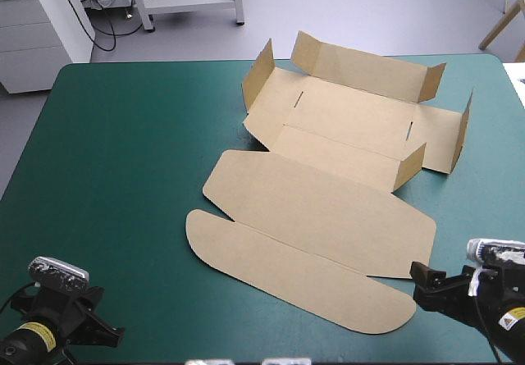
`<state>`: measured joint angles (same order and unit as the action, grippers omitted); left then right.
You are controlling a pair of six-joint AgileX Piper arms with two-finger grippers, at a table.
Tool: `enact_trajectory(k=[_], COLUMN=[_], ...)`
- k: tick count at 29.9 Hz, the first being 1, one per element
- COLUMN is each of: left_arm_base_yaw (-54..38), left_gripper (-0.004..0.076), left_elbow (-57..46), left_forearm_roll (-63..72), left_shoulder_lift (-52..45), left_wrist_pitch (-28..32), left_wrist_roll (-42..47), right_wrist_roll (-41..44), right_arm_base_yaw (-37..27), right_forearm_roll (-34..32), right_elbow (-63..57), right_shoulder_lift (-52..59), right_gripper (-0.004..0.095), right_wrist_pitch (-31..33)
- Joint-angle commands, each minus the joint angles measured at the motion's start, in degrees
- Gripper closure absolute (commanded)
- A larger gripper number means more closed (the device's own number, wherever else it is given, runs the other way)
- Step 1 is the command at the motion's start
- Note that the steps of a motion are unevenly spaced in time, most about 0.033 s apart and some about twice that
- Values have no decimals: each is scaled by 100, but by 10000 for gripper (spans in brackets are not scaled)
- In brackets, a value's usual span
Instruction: Fold the box
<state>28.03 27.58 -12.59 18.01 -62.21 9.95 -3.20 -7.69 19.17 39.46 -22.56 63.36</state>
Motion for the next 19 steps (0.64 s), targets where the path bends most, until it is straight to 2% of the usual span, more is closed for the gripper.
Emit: enact_trajectory(k=[1, 11, 19], left_arm_base_yaw=[41, 41, 41], left_gripper=[734, 734, 734], left_elbow=[116, 116, 116], left_forearm_roll=[-79, -79, -79], left_shoulder_lift=[53, 53, 53], left_wrist_pitch=[312, 312, 312], left_wrist_roll=[32, 32, 32], right_wrist_roll=[320, 285, 368], right_arm_base_yaw=[10, 10, 10], right_forearm_roll=[88, -37, -66], right_elbow=[672, 2057, 2647], right_shoulder_lift=[-602, -2597, -4211], right_gripper=[134, 135, 135], right_wrist_pitch=[-107, -120, -313])
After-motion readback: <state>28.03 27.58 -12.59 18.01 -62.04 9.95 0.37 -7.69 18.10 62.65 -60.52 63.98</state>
